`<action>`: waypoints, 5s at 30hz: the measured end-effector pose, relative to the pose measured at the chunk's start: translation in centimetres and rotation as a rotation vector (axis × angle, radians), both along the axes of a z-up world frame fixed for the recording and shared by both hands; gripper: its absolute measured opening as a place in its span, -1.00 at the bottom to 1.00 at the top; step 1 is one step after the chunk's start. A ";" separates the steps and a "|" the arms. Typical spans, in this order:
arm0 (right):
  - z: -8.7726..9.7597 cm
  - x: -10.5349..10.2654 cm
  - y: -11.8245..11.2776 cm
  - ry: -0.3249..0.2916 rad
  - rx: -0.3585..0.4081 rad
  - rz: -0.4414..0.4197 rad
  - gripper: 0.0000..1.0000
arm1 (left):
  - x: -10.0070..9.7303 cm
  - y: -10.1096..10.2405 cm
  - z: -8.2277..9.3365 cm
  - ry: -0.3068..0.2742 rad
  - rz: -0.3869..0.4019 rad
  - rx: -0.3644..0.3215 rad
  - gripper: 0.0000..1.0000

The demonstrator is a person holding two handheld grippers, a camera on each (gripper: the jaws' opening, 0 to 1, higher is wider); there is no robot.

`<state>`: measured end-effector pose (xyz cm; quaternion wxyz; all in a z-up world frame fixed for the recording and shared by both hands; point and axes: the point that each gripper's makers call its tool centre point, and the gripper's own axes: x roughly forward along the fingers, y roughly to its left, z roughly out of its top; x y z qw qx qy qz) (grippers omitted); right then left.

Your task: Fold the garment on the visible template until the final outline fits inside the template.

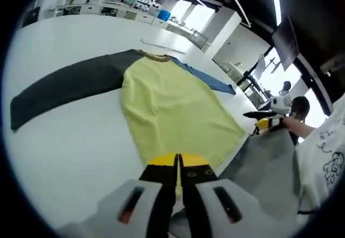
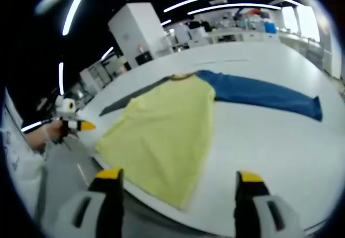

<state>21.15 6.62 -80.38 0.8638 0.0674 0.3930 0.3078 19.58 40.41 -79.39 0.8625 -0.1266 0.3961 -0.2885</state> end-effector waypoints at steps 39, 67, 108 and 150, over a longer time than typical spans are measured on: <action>-0.1 -0.2 -0.2 0.004 0.009 -0.014 0.70 | -2.1 0.3 -5.3 0.057 -0.135 0.285 -0.96; -0.2 0.0 -0.6 0.000 0.009 -0.021 0.70 | -2.9 2.1 -5.4 0.123 0.023 0.199 -0.99; 4.2 10.6 -12.0 -0.179 0.001 -0.353 0.72 | 3.8 3.4 3.9 -0.368 0.041 0.053 0.98; -3.5 19.3 -26.9 0.025 -0.074 -0.771 -0.48 | 2.0 5.0 5.3 -0.346 0.311 -0.094 0.76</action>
